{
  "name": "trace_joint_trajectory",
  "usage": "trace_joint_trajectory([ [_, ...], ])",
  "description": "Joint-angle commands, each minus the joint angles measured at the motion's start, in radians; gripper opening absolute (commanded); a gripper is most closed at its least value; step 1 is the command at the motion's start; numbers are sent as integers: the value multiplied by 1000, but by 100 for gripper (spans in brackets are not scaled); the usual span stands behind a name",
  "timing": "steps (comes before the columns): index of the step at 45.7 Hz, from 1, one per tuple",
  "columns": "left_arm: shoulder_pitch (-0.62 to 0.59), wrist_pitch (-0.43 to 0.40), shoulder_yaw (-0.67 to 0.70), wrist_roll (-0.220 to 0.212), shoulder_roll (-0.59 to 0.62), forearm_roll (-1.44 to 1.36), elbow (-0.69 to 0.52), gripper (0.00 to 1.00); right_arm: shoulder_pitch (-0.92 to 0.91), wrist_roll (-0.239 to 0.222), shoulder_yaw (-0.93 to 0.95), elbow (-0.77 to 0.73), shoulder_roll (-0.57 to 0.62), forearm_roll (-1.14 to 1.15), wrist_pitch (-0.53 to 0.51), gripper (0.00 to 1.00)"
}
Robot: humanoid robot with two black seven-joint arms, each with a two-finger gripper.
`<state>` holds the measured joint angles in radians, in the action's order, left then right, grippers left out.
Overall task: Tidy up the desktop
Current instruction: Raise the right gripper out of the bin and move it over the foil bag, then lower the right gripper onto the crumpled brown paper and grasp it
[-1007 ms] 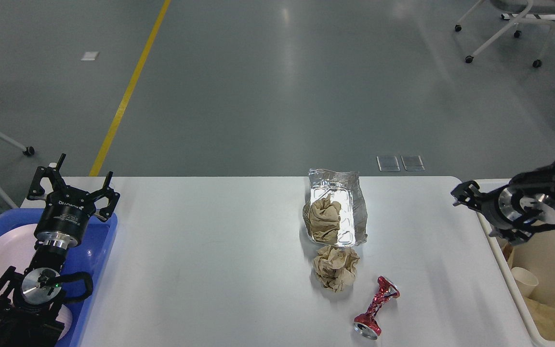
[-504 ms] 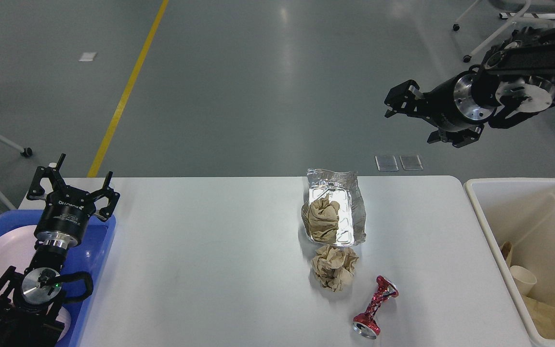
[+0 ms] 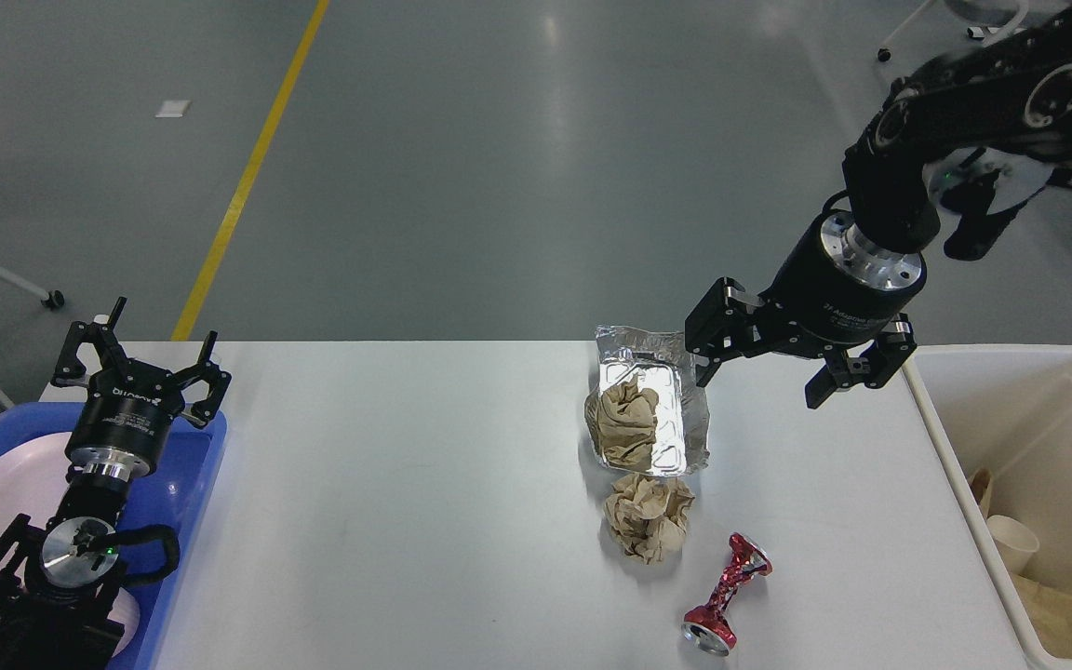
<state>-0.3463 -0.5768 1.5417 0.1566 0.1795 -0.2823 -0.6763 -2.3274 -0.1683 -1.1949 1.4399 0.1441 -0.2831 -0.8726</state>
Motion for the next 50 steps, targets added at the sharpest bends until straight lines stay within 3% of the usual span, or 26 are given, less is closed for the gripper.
trace_joint_trajectory([
  [1,1,0,0,0,0,0,0,96,-122,0,-12,71,-21,-4,-62,100],
  [23,0,0,0,0,0,0,0,96,-133,3,-43,53,-4,-38,-32,100],
  [31,0,0,0,0,0,0,0,96,-70,1,-29,21,-15,-44,43,100],
  [38,0,0,0,0,0,0,0,96,55,3,9,-15,-43,-41,251,100],
  [50,0,0,0,0,0,0,0,96,376,10,37,-131,-146,30,754,100],
])
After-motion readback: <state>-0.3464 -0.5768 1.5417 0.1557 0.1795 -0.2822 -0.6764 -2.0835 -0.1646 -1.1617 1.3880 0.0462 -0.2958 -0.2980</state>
